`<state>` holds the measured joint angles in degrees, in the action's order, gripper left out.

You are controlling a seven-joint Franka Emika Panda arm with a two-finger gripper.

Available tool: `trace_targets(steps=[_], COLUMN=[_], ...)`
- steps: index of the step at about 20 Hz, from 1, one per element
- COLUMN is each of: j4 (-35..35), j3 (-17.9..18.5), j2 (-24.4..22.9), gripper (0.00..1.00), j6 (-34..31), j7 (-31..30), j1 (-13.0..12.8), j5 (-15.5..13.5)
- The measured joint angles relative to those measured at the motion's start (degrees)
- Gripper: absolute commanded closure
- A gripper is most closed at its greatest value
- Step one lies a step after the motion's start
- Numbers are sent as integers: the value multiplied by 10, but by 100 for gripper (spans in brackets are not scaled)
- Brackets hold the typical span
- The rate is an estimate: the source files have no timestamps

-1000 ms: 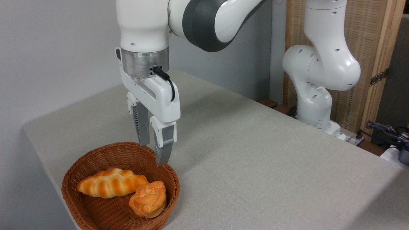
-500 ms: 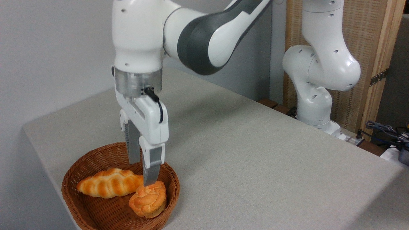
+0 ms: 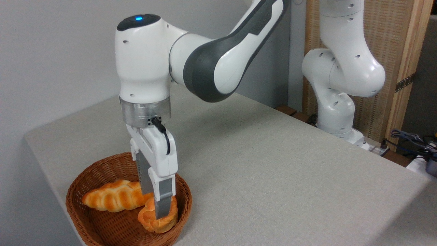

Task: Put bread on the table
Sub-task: 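Lower the open gripper onto the round orange bun in the basket, then close the gripper around the orange bun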

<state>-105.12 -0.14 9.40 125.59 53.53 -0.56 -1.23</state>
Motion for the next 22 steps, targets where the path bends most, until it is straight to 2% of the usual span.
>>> trace_targets(steps=[13, 15, 17, 18, 22], j4=[0, 0, 0, 0, 0], j3=[-3, -3, -3, -3, -3], j2=[26, 29, 29, 29, 29], gripper=[0, 16, 46, 54, 55], j6=[9, 9, 9, 9, 9], j7=[1, 2, 3, 3, 7], j1=[-1, -1, -1, -1, -1], j5=[1, 1, 2, 2, 2])
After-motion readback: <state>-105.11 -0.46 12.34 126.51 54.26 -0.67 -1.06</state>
